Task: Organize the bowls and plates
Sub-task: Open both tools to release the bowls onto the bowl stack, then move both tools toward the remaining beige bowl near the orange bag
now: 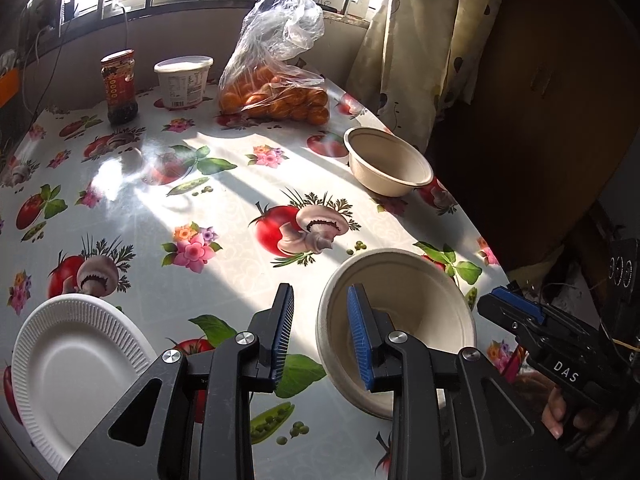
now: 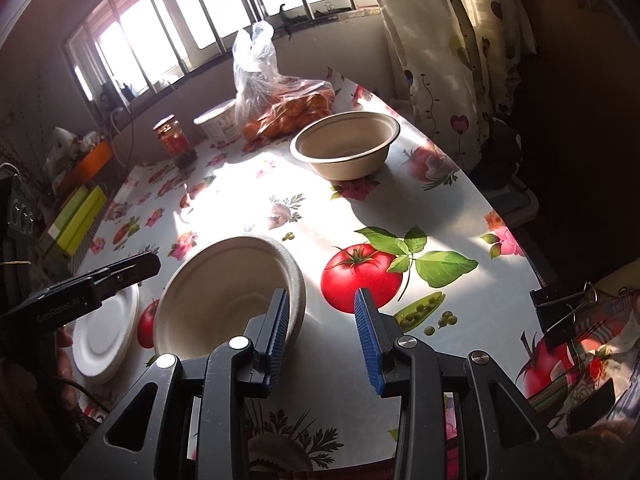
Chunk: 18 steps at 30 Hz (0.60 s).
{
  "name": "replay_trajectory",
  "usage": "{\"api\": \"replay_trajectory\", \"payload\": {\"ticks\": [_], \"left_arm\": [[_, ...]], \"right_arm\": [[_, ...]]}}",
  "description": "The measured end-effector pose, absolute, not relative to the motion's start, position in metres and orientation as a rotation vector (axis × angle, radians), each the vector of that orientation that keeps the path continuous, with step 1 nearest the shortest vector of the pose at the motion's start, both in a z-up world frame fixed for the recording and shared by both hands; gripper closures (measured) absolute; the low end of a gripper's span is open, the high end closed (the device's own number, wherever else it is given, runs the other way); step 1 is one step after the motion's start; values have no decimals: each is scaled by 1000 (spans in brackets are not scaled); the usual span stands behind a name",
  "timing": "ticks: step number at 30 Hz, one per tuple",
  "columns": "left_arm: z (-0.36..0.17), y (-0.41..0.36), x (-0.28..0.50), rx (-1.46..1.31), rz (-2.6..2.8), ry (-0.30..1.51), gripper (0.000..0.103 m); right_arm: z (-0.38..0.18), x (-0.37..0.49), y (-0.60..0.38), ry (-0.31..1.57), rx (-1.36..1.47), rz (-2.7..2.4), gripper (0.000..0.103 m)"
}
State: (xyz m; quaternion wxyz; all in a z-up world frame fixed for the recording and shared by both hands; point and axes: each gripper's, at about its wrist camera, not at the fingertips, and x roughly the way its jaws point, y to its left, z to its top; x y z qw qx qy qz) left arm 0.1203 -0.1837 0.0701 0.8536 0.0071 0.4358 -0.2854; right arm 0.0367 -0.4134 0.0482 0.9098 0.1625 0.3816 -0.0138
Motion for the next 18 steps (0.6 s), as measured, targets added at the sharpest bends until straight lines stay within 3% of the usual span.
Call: {"api": "replay_trajectory", "payload": {"ticks": [18], "left_arm": [[98,-210,181,63,-662,869,74]], "right_arm": [[76,71,-463,726,327,-127,70]]}}
